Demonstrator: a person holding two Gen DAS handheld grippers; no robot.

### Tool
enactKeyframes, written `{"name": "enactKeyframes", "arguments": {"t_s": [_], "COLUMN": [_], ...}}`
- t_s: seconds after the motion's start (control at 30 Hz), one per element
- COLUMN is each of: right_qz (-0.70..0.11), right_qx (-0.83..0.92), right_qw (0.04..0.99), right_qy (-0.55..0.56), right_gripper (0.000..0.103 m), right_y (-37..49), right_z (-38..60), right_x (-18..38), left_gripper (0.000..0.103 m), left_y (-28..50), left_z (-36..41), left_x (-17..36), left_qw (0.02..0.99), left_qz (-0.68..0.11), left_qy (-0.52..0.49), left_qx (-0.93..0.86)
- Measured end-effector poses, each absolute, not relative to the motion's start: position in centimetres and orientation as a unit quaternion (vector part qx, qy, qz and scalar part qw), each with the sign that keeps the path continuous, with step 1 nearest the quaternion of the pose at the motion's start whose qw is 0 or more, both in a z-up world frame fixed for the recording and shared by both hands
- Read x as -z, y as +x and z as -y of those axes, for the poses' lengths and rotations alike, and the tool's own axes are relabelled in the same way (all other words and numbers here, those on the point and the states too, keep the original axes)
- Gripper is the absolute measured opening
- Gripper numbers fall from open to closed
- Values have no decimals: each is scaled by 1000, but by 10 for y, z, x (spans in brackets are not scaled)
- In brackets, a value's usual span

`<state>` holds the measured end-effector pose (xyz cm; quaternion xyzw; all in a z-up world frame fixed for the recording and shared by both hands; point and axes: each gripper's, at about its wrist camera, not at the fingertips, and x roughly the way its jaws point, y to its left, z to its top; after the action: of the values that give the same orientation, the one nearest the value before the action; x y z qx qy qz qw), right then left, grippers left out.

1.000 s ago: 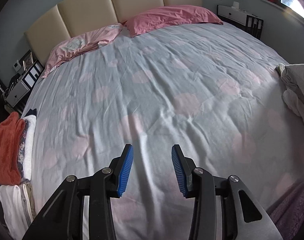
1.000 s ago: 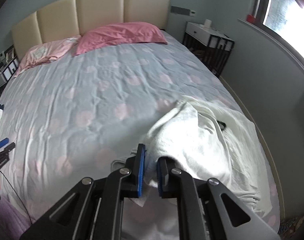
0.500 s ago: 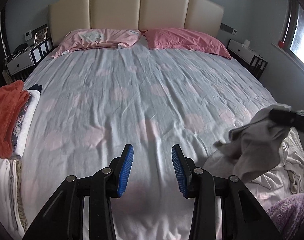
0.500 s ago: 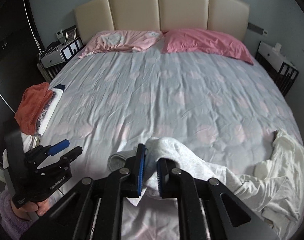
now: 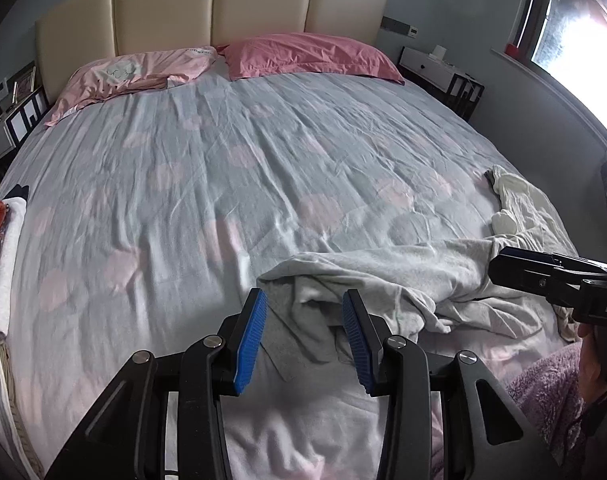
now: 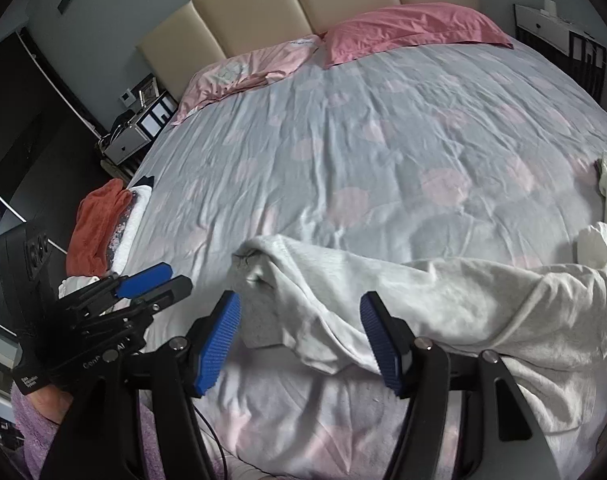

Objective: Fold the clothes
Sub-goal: 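Grasp the grey sweatshirt hem with the left tool while the right tool grasps beside it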

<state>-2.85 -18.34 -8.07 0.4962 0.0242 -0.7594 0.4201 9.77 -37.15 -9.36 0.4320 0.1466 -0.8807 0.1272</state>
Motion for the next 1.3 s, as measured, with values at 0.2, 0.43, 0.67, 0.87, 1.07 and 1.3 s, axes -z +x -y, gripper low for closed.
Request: {"name": "enactKeyframes", "arguments": {"t_s": [0.2, 0.43, 0.67, 0.87, 1.07, 1.3], "right_qz": [-16, -16, -44, -46, -40, -36], "right_qx": [764, 747, 777, 767, 778, 818], "right_qw": [367, 348, 308, 316, 326, 345], "right_qy": [530, 566, 547, 557, 535, 459], "right_gripper": [62, 61, 61, 47, 10, 4], "right_y": [-45, -42, -54, -70, -75, -55], "right_z": [151, 149, 156, 172, 174, 164], "right_x": [121, 166, 170, 188, 186, 143], "left_gripper": [42, 42, 47, 31, 7, 4], "left_y": [82, 64, 38, 26, 32, 59], "left_z": [361, 348, 341, 339, 340, 346], "left_x": [119, 140, 154, 173, 165, 129], "left_qw": [106, 78, 71, 87, 102, 119], "left_qz": [-163, -223, -273, -254, -229, -215], "left_qy": [463, 467, 465, 488, 462, 411], "left_qx": [864, 852, 839, 831, 851, 878]}}
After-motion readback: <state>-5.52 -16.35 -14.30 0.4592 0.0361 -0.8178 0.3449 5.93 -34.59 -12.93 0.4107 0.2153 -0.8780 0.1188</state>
